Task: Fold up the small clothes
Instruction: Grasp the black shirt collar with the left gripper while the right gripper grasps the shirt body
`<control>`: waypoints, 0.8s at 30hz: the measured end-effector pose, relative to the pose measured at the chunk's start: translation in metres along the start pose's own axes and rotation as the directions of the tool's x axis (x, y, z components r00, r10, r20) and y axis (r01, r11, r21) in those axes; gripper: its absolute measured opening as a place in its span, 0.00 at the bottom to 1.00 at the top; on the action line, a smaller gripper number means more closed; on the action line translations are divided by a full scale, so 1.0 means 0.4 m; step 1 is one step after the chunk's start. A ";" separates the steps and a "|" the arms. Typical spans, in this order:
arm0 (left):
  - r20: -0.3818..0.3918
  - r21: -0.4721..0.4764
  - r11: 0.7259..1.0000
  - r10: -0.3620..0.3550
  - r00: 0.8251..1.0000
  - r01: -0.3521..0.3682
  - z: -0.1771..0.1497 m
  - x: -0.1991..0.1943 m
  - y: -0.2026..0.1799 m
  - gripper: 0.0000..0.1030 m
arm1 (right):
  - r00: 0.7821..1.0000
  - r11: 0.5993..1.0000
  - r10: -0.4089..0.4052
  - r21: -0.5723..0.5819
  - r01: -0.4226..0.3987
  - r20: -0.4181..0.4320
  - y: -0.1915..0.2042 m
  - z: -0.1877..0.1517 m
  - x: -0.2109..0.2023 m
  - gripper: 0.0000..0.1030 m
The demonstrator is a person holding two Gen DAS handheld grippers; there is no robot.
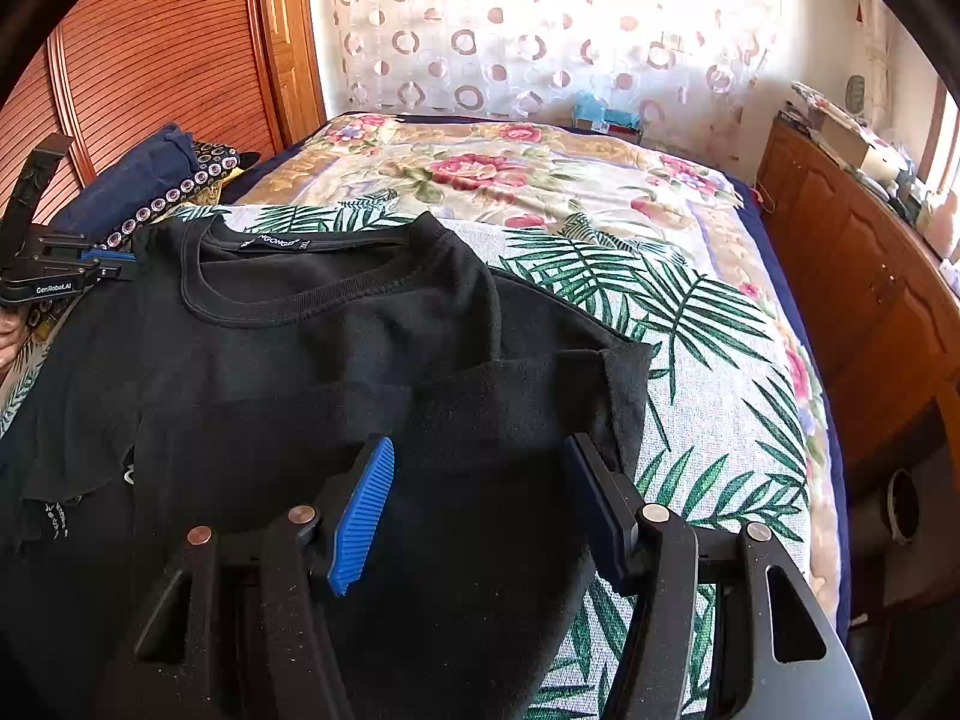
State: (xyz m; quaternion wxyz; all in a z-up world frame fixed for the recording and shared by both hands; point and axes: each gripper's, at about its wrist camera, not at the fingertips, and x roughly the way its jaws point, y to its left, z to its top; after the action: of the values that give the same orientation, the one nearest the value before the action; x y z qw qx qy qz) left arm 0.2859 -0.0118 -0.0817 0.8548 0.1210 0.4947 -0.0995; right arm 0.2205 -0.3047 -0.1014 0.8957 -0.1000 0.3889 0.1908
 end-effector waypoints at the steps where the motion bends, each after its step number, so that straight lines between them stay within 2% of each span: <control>1: 0.012 -0.003 1.000 -0.001 1.000 0.001 -0.001 -0.009 0.002 0.04 | 1.000 1.000 0.000 0.000 0.000 0.000 0.000 0.000 0.000 0.59; 5: 0.082 -0.035 0.999 0.005 0.997 -0.002 -0.001 -0.067 0.027 0.04 | 1.000 1.000 -0.001 -0.001 0.001 0.001 0.000 0.000 0.000 0.59; 12: 0.168 -0.119 0.991 0.082 0.982 -0.062 -0.006 -0.137 0.111 0.04 | 1.000 0.999 0.025 0.029 -0.025 0.011 -0.017 0.001 -0.007 0.60; 18: 0.190 -0.142 0.989 0.079 0.979 -0.052 -0.016 -0.153 0.134 0.04 | 0.999 0.997 -0.035 0.077 0.032 0.037 -0.072 0.015 -0.049 0.59; 24: 0.231 -0.142 0.990 0.046 0.972 -0.013 -0.023 -0.170 0.111 0.04 | 0.999 0.997 -0.047 0.067 0.047 0.000 -0.094 0.039 -0.021 0.59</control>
State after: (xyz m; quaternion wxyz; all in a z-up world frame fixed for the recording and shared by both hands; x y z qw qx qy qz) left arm 0.2576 0.0366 -0.0221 0.9149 0.0557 0.3945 -0.0654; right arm 0.2413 -0.3360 -0.0834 0.9032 -0.0790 0.3917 0.1566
